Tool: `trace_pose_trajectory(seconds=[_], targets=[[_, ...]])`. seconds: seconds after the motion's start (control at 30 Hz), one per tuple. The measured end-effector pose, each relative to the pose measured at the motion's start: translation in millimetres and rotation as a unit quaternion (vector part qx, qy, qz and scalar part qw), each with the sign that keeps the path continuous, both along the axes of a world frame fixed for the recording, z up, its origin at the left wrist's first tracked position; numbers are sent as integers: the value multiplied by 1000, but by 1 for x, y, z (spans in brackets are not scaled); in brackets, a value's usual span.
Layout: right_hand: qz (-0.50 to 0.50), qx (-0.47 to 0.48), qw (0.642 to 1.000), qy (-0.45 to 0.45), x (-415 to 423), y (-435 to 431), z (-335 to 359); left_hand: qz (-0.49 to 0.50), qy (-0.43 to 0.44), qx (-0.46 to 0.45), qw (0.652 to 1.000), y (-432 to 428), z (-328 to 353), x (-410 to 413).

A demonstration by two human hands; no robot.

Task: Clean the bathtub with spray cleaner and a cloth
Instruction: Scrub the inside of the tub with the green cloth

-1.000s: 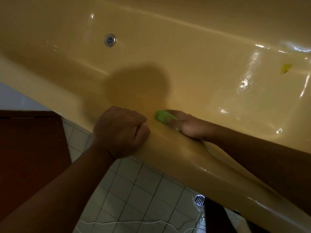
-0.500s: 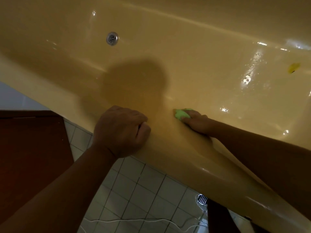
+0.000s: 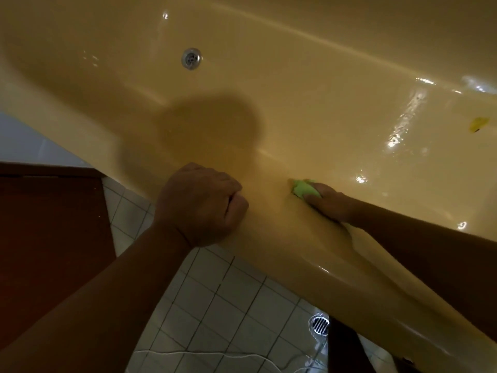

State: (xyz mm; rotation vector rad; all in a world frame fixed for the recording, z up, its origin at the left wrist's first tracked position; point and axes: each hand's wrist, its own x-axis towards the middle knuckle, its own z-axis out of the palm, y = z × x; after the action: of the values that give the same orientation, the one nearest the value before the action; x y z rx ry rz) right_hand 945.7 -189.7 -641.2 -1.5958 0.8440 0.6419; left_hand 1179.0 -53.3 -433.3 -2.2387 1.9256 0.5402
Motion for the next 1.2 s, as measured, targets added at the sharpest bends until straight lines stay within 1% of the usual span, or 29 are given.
trace_pose_trajectory(seconds=[0.03,0.07,0.1,0.17,0.2,0.23,0.3,0.37,0.4,0.47,0.57,0.63,0.7,0.77,0.83,0.93,1.0,1.07,1.2], targets=[[-8,-5,1000,21,12,1,-11,4,0,-4,1000,1,0,1],[-19,0,1000,17,26,6,-11,6,-2,-9,1000,2,1,3],[-36,11,999,-7,42,9,-3,7,-6,-9,1000,1,1,5],[-55,52,994,-73,62,16,38,6,-10,-2,1000,0,1,8],[-52,62,990,-119,59,20,64,6,-11,-2,1000,0,2,9],[-47,65,983,-164,49,23,91,5,-12,-1,1000,0,3,10],[-29,57,975,-212,19,28,140,4,-16,3,1000,0,3,11],[-30,84,976,-200,-5,28,158,8,-10,3,1000,-1,3,12],[-33,87,978,-188,-11,24,150,10,-8,1,1000,-1,3,13],[-32,68,986,-149,-13,16,118,13,-6,-3,1000,-1,2,14],[-19,36,997,-66,3,7,44,12,-6,-3,1000,0,0,16],[-35,32,998,-34,26,6,20,13,-10,-5,1000,1,-1,17],[-57,40,996,-60,55,12,28,13,-18,-18,1000,2,-1,19],[-68,65,989,-115,75,20,62,12,-26,-20,999,1,-1,21],[-56,71,981,-172,70,28,100,9,-31,-24,999,1,-2,21],[-31,54,977,-205,38,28,141,14,-35,-18,999,1,-3,22],[-35,69,980,-183,18,23,139,9,-25,-17,999,1,-2,23],[-52,93,986,-132,13,16,120,-8,-16,-14,1000,-1,-2,25],[-85,105,990,-41,43,8,82,-46,-24,-13,999,0,-2,34]])
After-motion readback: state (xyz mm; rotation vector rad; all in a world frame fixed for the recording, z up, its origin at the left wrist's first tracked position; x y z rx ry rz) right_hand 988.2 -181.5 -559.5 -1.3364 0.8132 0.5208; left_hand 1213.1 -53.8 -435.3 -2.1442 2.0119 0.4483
